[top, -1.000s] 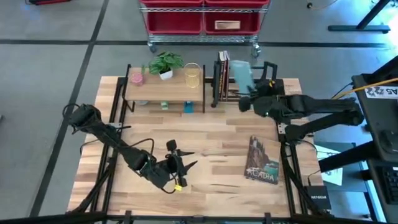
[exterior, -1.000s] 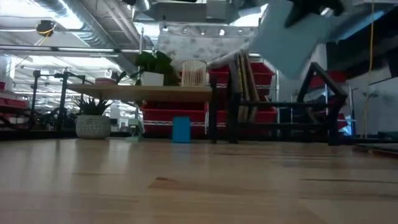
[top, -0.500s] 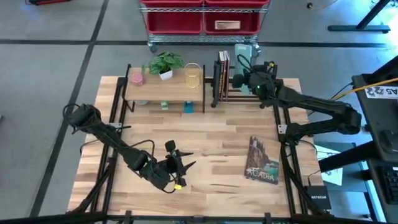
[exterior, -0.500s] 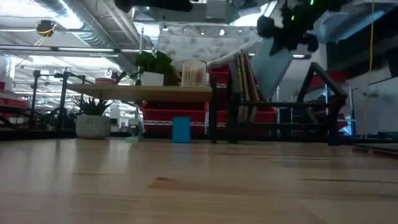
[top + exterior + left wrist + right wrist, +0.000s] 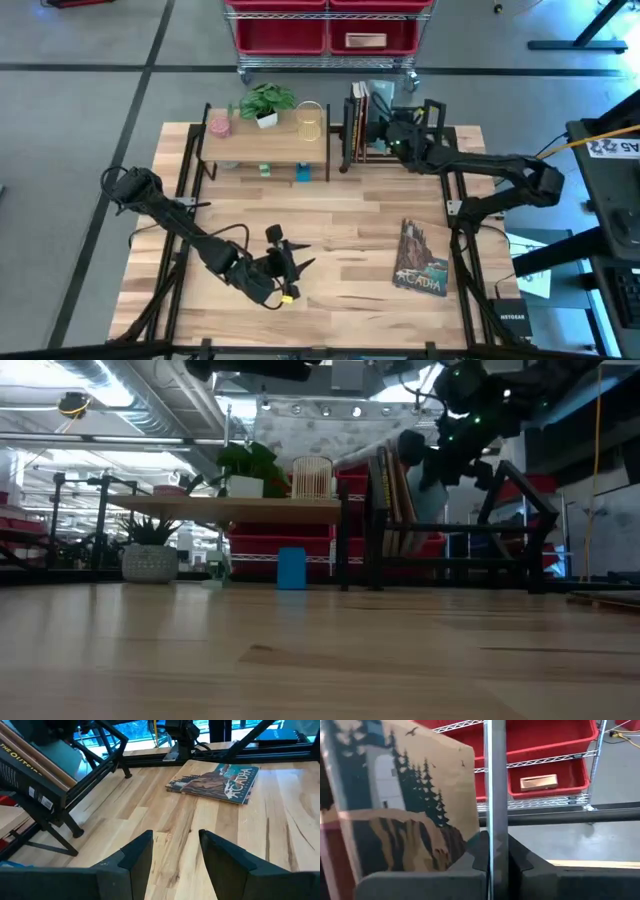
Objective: Stock shelves
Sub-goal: Put the light blue book on the bookshelf
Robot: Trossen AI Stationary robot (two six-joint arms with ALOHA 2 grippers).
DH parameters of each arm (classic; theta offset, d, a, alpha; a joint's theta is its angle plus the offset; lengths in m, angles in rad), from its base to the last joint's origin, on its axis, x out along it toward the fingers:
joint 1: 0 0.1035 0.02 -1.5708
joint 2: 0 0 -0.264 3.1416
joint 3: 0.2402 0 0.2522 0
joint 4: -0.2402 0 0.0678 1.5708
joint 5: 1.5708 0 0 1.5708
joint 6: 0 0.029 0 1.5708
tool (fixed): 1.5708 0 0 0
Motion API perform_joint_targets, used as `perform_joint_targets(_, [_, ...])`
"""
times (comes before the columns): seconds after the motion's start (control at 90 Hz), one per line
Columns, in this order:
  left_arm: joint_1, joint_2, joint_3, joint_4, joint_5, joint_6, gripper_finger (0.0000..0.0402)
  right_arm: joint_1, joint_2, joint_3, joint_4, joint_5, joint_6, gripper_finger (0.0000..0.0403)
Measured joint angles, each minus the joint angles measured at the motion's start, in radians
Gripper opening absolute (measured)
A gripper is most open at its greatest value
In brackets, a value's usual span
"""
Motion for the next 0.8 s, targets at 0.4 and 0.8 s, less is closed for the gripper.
perform_joint_targets(0.4, [0.000,0.000,0.000,0.001,0.000,-0.002,0.0153,-0.001,0.020,0.001,-0.002,-0.072,-0.028,0.0034])
perform_joint_targets(0.8, [0.000,0.000,0.000,0.000,0.000,-0.002,0.0153,-0.001,-0.010,0.001,-0.002,-0.168,-0.029,0.0037])
